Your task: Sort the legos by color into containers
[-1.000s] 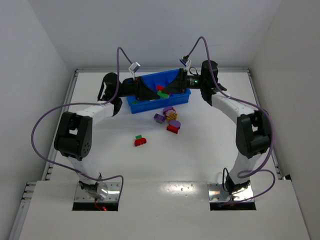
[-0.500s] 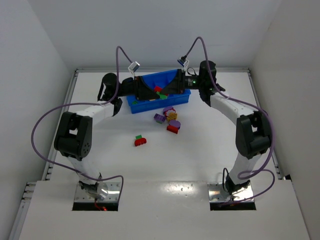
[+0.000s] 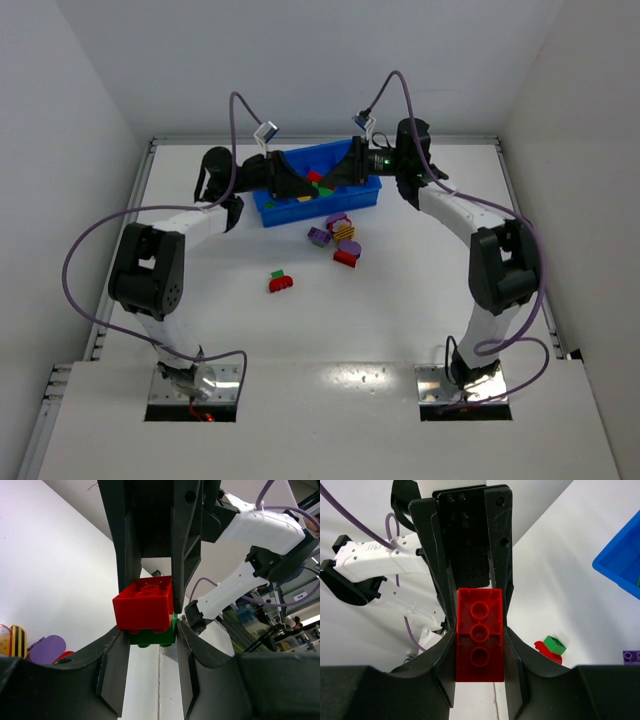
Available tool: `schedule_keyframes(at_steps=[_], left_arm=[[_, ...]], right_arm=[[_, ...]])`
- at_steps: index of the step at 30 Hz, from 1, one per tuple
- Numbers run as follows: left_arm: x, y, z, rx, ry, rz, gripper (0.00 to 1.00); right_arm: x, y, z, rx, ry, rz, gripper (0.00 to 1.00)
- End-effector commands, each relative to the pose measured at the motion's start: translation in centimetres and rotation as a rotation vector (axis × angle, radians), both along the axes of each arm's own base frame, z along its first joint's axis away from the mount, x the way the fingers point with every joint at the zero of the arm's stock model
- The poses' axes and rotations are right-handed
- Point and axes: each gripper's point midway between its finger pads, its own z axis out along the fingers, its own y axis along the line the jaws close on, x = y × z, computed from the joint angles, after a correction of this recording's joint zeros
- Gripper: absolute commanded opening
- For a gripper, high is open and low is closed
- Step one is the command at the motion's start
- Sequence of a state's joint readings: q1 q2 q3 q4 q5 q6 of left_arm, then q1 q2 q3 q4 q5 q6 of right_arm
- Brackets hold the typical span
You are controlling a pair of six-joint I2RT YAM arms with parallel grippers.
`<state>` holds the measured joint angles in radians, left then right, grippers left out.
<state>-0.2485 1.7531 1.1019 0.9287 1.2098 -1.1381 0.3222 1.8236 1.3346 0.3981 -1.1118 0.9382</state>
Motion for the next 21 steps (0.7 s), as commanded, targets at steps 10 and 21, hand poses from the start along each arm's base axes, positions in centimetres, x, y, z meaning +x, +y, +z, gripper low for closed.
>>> schedule_keyframes(at_steps=[10,21], left_arm=[[-2.0,0.9,-2.7,0.127,-0.089,0.019,0.19],[-0.4,3.7,-3.7,0.259,-0.157,0.221,0.19]], right_arm=[[4.5,-2.0,3.9,0.017,-0.173,-0.113,0.0],[6.3,-5.9,3.6,-0.032,-0.178,-0.21,0.0]])
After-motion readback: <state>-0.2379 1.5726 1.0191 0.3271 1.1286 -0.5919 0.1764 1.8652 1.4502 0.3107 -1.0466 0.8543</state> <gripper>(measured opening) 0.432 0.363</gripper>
